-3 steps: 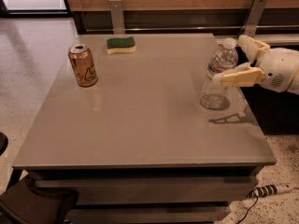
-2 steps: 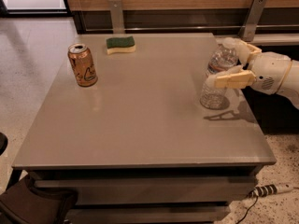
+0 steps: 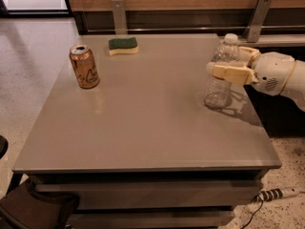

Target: Move water bottle near sponge

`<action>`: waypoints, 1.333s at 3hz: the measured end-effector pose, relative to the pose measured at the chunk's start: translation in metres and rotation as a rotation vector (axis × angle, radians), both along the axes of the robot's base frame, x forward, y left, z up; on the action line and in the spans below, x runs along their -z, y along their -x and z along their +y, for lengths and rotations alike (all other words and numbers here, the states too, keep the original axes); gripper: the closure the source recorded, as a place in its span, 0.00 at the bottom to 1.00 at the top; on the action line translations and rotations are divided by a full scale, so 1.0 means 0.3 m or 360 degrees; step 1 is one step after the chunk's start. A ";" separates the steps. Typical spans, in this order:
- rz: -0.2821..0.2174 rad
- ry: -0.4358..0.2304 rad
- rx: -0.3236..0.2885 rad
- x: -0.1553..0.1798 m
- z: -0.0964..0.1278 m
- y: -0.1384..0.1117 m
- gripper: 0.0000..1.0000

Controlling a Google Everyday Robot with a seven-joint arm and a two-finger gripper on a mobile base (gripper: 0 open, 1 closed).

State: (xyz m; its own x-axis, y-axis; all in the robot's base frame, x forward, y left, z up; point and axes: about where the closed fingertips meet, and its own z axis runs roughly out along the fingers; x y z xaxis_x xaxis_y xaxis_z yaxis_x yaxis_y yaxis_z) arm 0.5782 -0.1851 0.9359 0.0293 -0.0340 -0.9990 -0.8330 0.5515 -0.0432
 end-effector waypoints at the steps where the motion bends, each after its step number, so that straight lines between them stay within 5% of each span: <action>1: -0.0001 0.0000 -0.0007 -0.002 0.009 -0.001 0.64; 2: -0.0003 0.0000 -0.0017 -0.005 0.022 -0.001 0.95; 3: -0.0003 0.0000 -0.0021 -0.006 0.027 -0.002 1.00; 4: -0.0026 -0.0009 0.0050 -0.125 -0.020 -0.102 1.00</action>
Offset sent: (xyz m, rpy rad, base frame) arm 0.0001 0.0022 0.0005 0.0000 -0.0006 0.0037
